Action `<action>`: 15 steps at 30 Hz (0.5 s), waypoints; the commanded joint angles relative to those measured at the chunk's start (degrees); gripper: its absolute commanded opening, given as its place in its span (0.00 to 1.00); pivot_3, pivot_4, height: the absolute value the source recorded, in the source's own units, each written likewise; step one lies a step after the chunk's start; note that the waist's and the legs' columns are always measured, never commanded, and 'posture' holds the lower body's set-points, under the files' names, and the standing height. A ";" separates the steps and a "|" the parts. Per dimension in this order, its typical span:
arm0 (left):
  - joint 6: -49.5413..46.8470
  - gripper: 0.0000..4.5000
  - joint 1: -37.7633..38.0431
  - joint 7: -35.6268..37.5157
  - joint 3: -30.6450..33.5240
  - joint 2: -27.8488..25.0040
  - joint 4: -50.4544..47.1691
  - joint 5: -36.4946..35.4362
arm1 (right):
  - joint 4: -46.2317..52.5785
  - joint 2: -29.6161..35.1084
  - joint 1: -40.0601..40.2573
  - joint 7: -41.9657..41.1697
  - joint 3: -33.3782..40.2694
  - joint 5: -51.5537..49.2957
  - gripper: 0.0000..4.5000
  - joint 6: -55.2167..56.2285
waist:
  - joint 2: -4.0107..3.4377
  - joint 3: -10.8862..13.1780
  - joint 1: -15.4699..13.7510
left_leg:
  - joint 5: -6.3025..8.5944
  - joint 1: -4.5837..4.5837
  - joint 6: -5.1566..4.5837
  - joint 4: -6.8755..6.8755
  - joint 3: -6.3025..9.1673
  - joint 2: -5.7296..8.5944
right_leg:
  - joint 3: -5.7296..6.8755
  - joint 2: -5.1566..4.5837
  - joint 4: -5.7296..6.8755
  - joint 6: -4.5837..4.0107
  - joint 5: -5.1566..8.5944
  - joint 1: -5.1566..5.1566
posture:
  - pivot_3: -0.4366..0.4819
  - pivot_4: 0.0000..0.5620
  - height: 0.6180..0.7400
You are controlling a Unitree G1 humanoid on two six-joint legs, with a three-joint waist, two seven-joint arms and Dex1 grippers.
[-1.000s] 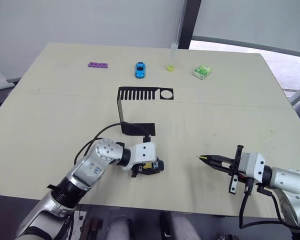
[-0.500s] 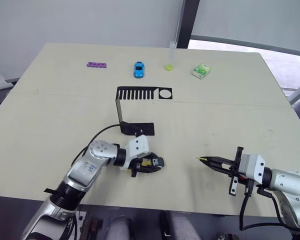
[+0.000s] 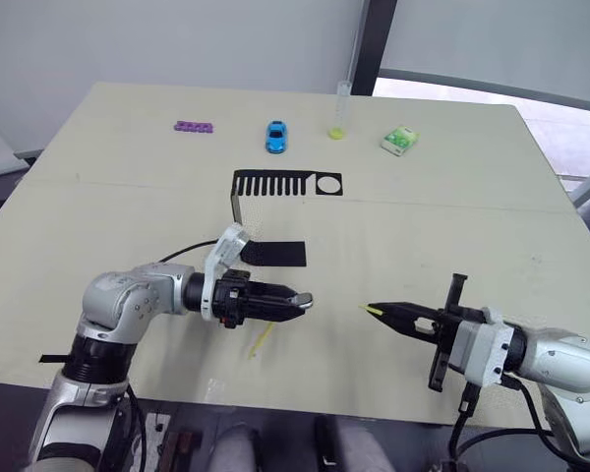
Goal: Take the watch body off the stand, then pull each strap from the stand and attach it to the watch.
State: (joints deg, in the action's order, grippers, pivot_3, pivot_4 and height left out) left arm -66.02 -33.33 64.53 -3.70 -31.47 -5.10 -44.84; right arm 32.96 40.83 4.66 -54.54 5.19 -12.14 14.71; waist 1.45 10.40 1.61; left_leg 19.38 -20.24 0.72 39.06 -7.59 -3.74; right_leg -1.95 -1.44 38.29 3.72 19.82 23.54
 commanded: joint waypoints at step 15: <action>0.00 0.36 -4.53 2.94 -6.39 0.47 4.29 0.72 | 3.99 -1.67 2.88 6.12 -3.95 5.79 0.00 1.52 | 0.00 0.00 0.10 | 0.00 0.00 0.01 0.02 -0.02 0.00 | -0.03 0.01 0.02 -0.01 0.01 0.02 | 0.48 0.27 1.00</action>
State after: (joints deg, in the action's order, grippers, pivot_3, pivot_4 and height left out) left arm -67.06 -37.28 66.88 -10.01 -30.73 -0.96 -44.57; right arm 34.07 39.63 7.33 -49.73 0.87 -6.32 15.40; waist 1.45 10.40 1.71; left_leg 19.38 -20.23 0.73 39.08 -7.61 -3.74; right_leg -1.99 -1.43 38.32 3.71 19.83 23.55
